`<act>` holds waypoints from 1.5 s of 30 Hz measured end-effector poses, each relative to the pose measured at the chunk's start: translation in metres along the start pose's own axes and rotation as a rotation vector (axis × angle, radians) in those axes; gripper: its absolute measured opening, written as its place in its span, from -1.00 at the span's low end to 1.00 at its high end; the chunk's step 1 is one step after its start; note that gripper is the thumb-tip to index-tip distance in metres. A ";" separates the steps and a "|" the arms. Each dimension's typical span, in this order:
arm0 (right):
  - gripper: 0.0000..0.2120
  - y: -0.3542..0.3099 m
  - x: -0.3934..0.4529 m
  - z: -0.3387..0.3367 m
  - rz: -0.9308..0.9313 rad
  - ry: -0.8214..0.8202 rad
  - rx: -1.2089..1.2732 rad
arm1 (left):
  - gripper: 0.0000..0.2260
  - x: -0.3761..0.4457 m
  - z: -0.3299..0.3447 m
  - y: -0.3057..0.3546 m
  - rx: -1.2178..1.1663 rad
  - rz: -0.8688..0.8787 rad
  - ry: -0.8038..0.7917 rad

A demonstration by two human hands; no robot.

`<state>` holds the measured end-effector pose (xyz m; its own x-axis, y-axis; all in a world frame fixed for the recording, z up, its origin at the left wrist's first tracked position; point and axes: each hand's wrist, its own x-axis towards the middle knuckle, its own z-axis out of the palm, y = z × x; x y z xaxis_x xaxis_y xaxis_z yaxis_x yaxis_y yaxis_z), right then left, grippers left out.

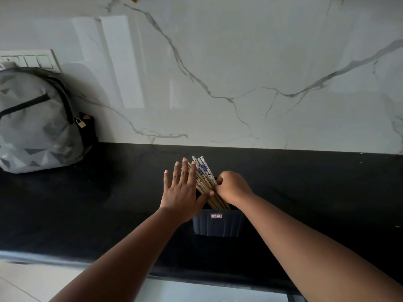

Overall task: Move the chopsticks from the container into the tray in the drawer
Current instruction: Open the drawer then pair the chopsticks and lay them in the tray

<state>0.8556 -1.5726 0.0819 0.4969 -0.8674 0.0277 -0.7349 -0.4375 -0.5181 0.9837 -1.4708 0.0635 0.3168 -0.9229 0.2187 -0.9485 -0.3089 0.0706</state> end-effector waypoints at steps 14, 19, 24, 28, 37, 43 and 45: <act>-0.92 -0.020 -0.025 -0.052 -0.130 0.433 0.505 | -0.30 -0.017 -0.029 0.010 -0.297 0.141 0.209; -0.95 -0.046 -0.042 -0.075 -0.078 0.477 0.918 | -0.47 -0.012 -0.055 0.018 -0.640 0.053 0.145; -0.98 -0.062 -0.063 -0.078 0.013 0.406 1.241 | -0.96 -0.014 -0.076 0.005 -1.149 0.012 -0.106; -0.98 -0.063 -0.075 -0.071 0.066 0.346 1.267 | -0.96 -0.020 -0.086 -0.009 -1.281 -0.038 -0.298; -0.39 -0.048 -0.100 -0.077 -0.157 0.813 -0.021 | -0.95 -0.030 -0.093 -0.027 -0.916 -0.028 -0.358; -0.76 -0.066 -0.108 -0.080 -0.522 0.162 -0.387 | -0.91 -0.033 -0.105 -0.029 -0.686 0.036 -0.355; -0.83 -0.070 -0.111 -0.072 -0.465 0.066 -0.485 | -0.90 -0.037 -0.109 -0.025 -0.606 0.086 -0.358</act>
<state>0.8190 -1.4626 0.1766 0.7939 -0.5687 0.2152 -0.5829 -0.8126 0.0029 0.9949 -1.4036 0.1599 0.1235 -0.9893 -0.0780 -0.7719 -0.1452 0.6189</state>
